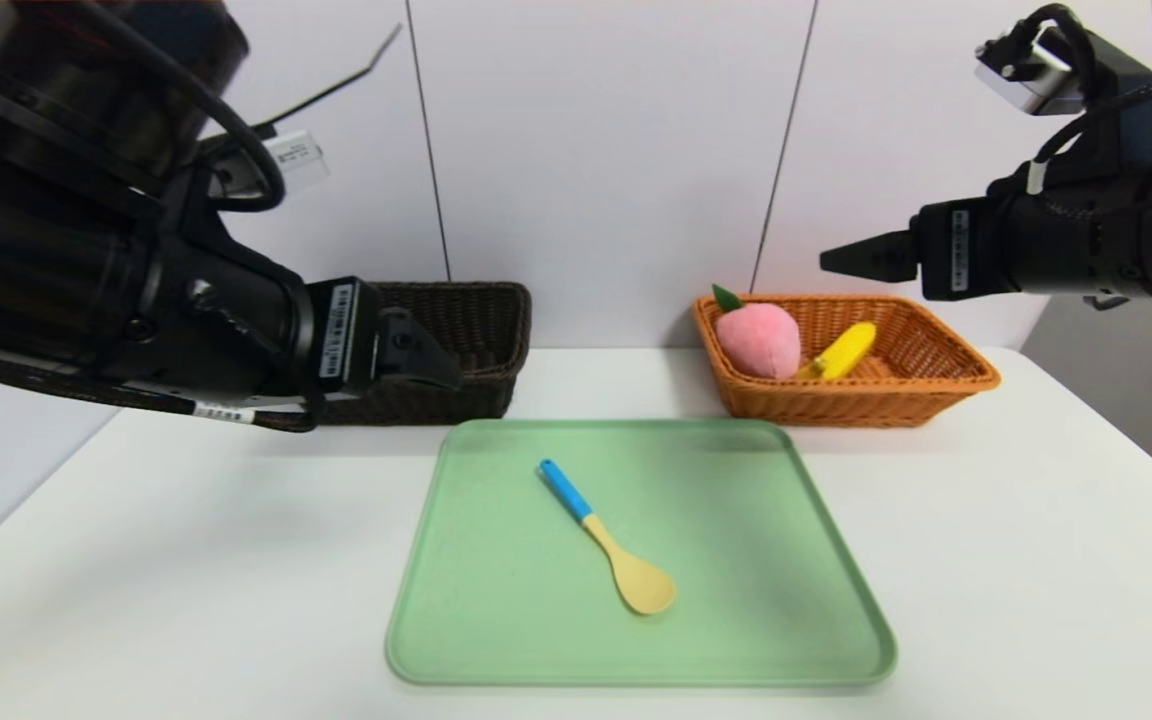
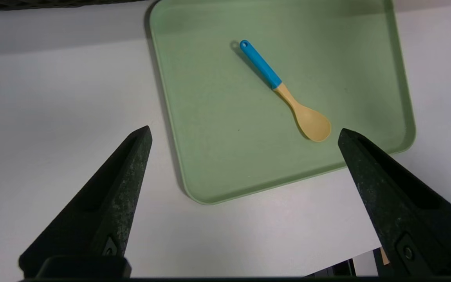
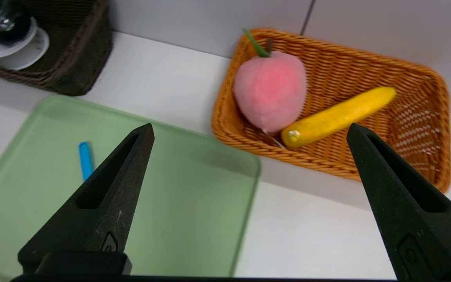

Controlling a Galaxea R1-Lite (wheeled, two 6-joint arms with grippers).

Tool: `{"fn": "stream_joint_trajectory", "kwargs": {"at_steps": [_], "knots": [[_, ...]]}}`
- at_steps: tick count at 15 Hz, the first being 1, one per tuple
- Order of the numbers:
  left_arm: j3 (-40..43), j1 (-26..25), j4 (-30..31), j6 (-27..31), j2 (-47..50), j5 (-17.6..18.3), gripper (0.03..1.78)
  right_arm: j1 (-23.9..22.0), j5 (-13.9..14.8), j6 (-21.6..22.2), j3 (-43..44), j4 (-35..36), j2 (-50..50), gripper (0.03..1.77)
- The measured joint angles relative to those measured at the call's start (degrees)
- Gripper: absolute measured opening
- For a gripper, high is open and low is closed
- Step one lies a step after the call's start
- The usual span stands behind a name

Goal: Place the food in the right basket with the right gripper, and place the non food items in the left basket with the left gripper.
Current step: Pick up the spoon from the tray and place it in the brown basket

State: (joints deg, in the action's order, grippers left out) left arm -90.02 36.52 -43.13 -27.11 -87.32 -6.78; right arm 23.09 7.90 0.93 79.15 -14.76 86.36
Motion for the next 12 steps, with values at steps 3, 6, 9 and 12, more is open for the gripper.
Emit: {"fn": "stream_joint_trajectory", "kwargs": {"at_steps": [3, 6, 9, 12], "knots": [[-3.72, 3.06, -2.07, -0.78, -4.35, -2.97, 1.69, -5.78, -2.83, 0.00, -0.84, -0.33, -1.11, 1.69], [-6.03, 4.16, -3.62, 0.60, -7.13, -2.84, 1.69, -12.32, -9.02, -0.29, -0.77, -3.34, -1.44, 1.70], [-6.24, 4.35, -3.39, 2.83, -9.36, -2.65, 1.69, -17.25, -13.68, -0.33, 0.34, -9.29, -1.50, 1.70], [-8.85, 5.75, -3.75, -1.24, -12.92, -3.17, 1.69, -18.38, -13.26, -0.13, 0.54, -12.41, -2.12, 1.70]]}}
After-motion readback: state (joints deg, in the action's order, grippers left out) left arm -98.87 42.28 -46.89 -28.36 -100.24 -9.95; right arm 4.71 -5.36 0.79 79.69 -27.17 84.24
